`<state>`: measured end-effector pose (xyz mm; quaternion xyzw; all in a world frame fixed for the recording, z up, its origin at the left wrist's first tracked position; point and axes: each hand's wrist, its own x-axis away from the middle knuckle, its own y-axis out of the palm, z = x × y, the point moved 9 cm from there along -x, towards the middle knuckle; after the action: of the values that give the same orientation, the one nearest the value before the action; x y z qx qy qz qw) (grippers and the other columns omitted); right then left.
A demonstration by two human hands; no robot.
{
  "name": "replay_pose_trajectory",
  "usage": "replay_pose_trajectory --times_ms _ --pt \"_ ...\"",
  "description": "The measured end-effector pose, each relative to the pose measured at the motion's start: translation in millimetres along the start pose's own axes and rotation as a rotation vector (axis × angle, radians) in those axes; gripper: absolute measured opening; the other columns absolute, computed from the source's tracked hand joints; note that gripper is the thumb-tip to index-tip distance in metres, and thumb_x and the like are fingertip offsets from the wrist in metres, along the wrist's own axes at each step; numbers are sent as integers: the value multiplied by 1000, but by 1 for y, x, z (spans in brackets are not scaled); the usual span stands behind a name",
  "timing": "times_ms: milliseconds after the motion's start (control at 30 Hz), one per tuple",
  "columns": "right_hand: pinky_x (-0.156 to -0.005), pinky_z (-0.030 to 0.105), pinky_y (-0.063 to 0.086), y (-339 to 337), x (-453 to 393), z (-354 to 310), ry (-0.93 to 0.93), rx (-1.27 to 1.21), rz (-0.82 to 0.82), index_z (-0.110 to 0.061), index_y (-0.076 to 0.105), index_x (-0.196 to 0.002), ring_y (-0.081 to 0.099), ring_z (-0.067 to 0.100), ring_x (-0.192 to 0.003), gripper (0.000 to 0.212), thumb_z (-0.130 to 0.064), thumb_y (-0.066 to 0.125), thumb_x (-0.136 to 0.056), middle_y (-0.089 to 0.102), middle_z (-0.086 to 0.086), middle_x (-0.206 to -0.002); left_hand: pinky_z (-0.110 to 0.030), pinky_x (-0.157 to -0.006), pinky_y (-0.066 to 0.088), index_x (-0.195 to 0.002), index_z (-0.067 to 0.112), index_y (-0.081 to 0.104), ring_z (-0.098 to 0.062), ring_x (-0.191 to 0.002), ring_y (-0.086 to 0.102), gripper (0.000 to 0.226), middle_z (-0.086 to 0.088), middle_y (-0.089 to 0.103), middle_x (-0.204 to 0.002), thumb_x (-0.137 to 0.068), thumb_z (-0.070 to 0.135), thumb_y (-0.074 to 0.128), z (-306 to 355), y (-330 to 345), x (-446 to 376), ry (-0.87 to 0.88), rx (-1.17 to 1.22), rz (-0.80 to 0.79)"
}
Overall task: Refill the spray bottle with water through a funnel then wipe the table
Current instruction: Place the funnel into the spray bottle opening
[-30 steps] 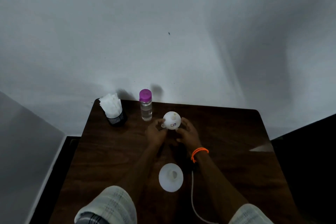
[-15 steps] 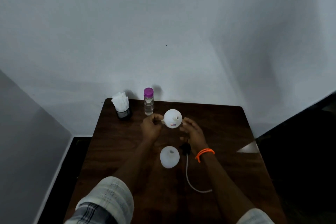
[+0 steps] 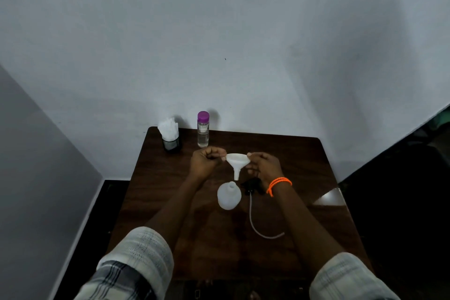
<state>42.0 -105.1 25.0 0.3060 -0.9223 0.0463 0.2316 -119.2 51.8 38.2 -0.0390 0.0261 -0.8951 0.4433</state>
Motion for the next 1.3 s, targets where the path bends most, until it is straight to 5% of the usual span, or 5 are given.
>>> replay_pose_trajectory --times_ms 167,600,1167,1300 --pt "-65 32 61 -2 10 8 -16 36 -17 3 69 -102 72 30 -86 17 5 72 -85 71 23 -104 -24 -84 59 -104 -5 73 -15 -91 75 27 -13 78 -97 -79 -13 75 -13 0 12 -42 85 -18" --pt "-74 39 63 -5 10 35 4 43 6 1 70 -97 73 32 -86 16 7 74 -82 73 21 -97 -31 -86 60 -103 2 74 -20 -93 75 29 -12 78 -97 -77 -11 77 -39 -1 21 -84 92 -35" --pt "-62 33 61 -10 5 53 53 107 -15 1 69 -108 72 30 -91 26 5 74 -83 72 19 -104 -22 -77 59 -100 0 75 -13 -87 75 27 -9 78 -94 -76 -11 79 -59 1 29 -103 77 -46" --pt "-79 45 61 -13 -8 51 77 103 -10 -2 70 -107 75 31 -93 26 -7 78 -83 77 16 -102 -25 -77 61 -100 -4 75 -16 -86 76 27 -13 78 -95 -74 -10 81 -63 -10 26 -156 132 7"
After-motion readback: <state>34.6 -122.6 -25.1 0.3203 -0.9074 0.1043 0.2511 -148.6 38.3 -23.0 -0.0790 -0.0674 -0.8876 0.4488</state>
